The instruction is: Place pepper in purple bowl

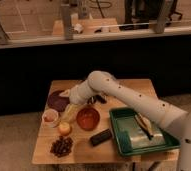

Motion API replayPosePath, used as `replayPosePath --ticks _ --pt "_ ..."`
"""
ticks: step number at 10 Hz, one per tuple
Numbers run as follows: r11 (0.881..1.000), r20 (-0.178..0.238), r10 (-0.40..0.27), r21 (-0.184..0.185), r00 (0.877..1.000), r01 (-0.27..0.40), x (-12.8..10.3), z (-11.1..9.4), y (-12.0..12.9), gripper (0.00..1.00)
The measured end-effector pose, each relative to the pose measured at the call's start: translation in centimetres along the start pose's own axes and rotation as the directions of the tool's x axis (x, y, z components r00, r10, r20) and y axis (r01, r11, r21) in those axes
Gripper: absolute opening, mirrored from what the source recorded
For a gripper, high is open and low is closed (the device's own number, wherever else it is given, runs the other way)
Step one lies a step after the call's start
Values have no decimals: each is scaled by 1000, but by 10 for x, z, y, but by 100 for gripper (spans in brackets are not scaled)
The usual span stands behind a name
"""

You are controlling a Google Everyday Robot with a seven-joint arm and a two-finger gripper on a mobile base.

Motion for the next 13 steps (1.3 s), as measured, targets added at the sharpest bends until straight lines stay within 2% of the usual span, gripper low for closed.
replayPosePath --ticks 1,4,7,10,13 --pt "1000 45 -9 -23 999 11 -5 13 3 80" --pt "997 126 -38 -63 991 46 -17 31 15 80" --pt "992 137 -50 -110 989 66 -27 61 24 80" --pt "989 143 25 -148 989 -4 -19 80 22 79" --pt "986 140 63 -165 988 -40 -16 93 21 52"
